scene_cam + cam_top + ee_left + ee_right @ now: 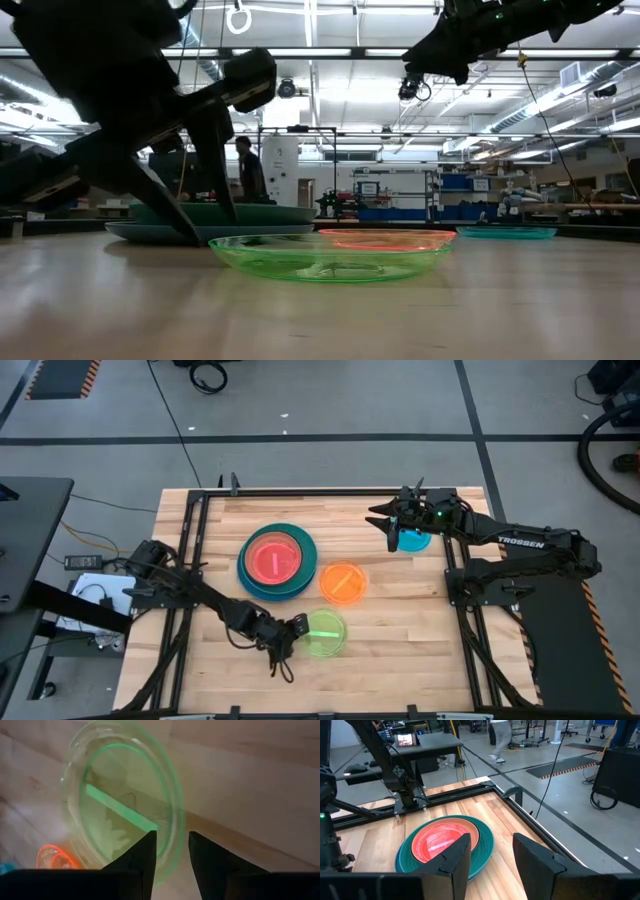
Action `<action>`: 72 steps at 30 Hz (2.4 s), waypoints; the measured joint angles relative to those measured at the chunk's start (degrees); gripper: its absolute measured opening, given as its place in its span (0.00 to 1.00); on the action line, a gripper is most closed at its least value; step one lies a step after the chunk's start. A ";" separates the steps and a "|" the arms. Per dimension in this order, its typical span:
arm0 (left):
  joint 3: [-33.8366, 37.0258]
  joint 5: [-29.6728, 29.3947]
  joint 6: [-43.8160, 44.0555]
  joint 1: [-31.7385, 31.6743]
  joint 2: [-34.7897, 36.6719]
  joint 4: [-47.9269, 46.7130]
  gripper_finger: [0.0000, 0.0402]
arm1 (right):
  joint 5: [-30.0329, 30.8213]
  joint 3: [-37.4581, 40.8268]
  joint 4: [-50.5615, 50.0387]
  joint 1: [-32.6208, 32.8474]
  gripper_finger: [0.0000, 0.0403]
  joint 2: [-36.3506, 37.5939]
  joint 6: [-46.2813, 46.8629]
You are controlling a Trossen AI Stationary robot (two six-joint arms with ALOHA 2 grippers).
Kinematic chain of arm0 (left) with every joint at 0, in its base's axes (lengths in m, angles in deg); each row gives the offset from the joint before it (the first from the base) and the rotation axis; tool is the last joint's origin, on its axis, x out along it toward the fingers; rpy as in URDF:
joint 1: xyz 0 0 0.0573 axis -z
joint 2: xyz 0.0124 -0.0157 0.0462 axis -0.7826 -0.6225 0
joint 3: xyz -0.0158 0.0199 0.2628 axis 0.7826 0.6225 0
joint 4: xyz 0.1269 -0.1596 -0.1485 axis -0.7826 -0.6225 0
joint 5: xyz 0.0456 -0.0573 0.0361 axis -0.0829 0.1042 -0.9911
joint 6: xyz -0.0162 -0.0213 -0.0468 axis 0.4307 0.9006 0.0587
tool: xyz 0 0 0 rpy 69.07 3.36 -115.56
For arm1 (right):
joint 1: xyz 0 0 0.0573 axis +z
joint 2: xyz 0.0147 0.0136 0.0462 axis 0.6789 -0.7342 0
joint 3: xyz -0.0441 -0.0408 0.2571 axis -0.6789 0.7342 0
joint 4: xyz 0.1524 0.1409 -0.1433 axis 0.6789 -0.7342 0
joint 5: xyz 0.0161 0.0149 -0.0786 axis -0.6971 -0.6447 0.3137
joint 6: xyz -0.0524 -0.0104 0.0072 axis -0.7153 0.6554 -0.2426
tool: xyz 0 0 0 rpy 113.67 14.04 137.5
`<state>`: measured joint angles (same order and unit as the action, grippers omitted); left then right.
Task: Stack plastic plates
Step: Stack the transparent green plate on the transparent pink plate
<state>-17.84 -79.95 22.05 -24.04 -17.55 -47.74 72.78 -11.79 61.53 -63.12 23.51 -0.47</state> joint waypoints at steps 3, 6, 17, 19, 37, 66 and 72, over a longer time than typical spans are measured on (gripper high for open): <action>0.01 0.50 0.76 -0.77 -0.42 0.64 0.31 | 0.00 0.00 0.02 0.00 0.39 0.00 -0.22; -0.07 2.73 0.77 -1.70 -1.10 1.56 0.31 | 0.00 0.00 -0.01 0.00 0.39 0.00 -0.32; -0.09 5.77 0.77 -2.25 -2.60 2.76 0.19 | -0.02 0.00 -0.07 0.00 0.39 0.00 -0.42; -0.09 5.88 0.76 -2.22 -2.64 2.75 0.15 | -0.01 0.00 -0.03 -0.02 0.39 0.00 -0.42; 0.09 3.22 4.10 -0.69 -0.52 2.69 0.02 | -0.02 0.00 -0.05 0.00 0.39 0.00 -0.42; 0.00 -13.07 42.43 -14.17 12.98 -21.61 0.03 | -0.04 0.00 -0.09 0.00 0.39 0.00 -0.42; 0.00 -15.04 54.57 -14.68 12.98 -27.07 0.03 | -0.07 0.00 -0.10 -0.01 0.39 0.00 -0.42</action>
<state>-17.84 -94.99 76.62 -38.73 -4.57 -74.81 72.71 -11.79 61.43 -63.13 23.51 -0.90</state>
